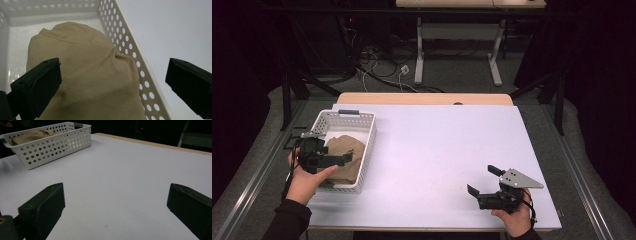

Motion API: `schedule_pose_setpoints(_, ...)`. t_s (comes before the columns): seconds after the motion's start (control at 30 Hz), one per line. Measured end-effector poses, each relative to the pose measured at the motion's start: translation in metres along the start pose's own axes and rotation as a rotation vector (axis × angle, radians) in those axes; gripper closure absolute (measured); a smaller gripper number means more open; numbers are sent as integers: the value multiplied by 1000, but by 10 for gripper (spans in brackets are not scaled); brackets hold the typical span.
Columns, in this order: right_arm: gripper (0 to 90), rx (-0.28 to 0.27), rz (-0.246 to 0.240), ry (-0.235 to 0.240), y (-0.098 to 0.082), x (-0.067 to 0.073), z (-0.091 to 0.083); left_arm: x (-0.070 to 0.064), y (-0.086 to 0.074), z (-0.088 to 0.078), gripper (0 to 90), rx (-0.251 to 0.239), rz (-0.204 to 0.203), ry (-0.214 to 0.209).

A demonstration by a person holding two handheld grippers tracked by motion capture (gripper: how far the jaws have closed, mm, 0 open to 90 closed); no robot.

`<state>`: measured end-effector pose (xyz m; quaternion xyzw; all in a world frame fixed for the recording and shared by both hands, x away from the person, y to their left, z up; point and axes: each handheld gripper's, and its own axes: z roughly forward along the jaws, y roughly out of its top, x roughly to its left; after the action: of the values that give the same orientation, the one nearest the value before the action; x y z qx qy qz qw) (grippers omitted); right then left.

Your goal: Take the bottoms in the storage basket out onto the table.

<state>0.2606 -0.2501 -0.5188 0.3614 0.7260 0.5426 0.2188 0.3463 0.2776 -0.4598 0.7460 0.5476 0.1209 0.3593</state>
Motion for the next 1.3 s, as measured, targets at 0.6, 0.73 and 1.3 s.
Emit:
schedule_pose_setpoints(0.6, 14, 12, 2, 6, -1, -1, 3, 5, -9, 17, 5, 54, 8, 36)
schedule_pose_setpoints(0.73, 14, 17, 3, 6, -1, -1, 3, 4, -10, 19, 5, 63, 21, 59)
schedule_pose_setpoints(1.3, 14, 31, 11, 9, -2, -2, 4, 14, -15, 22, 2, 81, -2, 113)
